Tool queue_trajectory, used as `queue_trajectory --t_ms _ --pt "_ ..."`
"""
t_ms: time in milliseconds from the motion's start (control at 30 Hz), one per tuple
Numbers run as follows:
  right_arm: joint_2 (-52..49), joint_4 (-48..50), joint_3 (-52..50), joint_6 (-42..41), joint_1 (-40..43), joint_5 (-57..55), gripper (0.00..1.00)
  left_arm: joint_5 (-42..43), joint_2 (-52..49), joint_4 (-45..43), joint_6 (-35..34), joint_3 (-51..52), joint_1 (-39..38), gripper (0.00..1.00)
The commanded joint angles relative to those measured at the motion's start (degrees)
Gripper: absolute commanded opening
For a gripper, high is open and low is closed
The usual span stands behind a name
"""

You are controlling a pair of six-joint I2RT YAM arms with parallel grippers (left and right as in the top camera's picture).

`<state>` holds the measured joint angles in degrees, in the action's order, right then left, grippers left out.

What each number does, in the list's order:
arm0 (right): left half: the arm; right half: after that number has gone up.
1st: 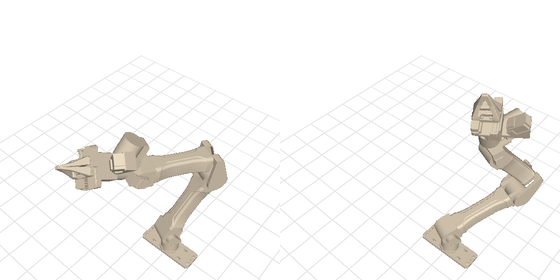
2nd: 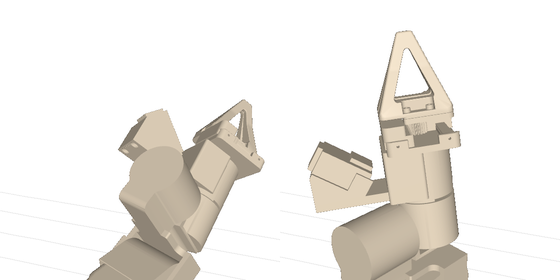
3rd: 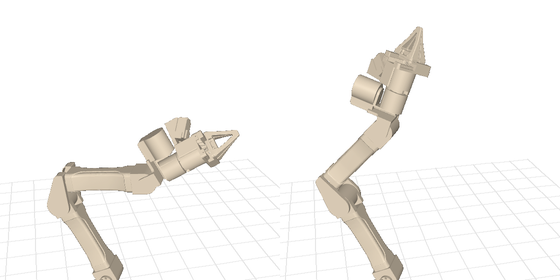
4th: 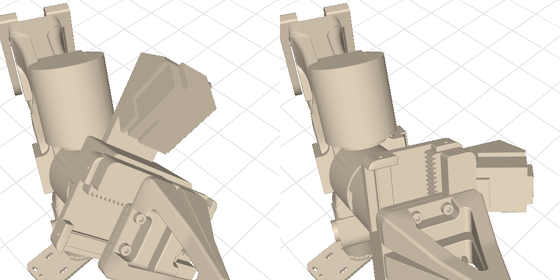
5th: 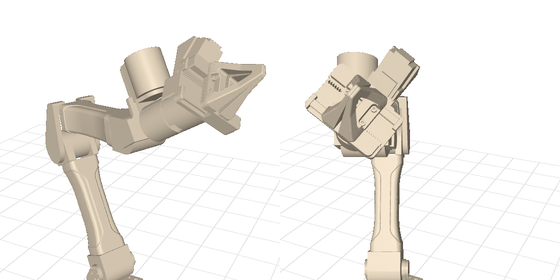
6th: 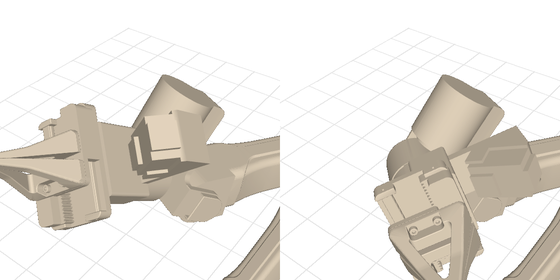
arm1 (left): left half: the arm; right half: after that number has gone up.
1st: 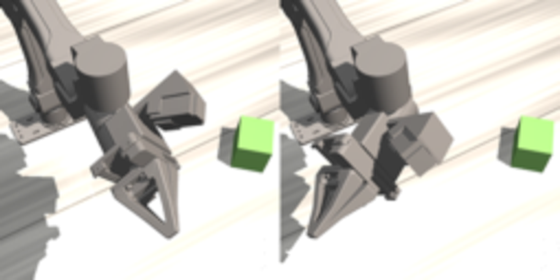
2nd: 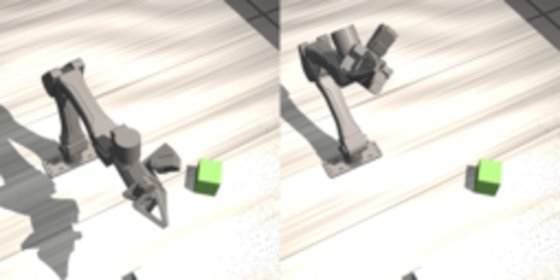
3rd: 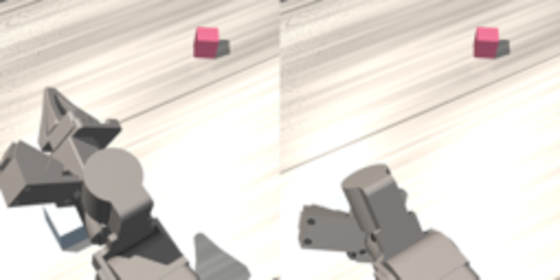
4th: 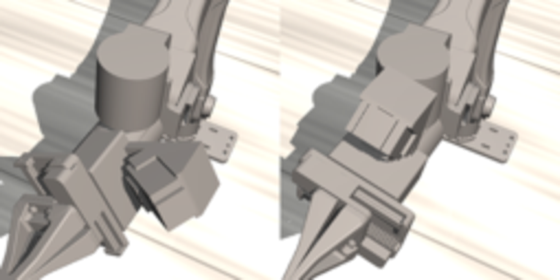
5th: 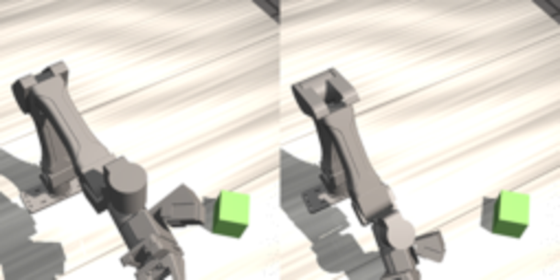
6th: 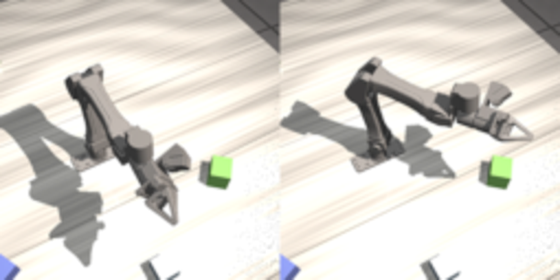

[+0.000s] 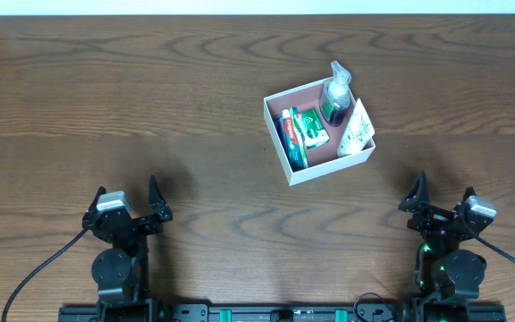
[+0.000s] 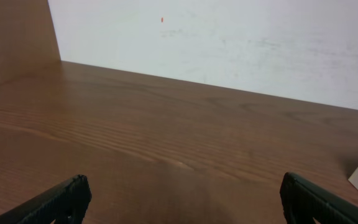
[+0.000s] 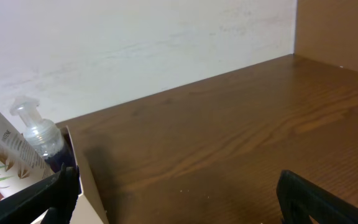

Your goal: Pack container

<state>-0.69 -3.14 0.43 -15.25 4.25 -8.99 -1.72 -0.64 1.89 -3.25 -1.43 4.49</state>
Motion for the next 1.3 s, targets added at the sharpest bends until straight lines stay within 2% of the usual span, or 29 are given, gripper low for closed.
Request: queue_trajectory --t_ms 0,1267 --pt "0.3 -0.3 -0.1 0.9 -0.9 -0.4 0.99 -0.9 0.0 2.1 -0.7 1.2 0.2 0.98" --pt "0.3 -0.3 -0.1 0.9 -0.9 -0.4 0.99 -0.9 0.0 2.1 -0.7 1.2 0.2 0.98"
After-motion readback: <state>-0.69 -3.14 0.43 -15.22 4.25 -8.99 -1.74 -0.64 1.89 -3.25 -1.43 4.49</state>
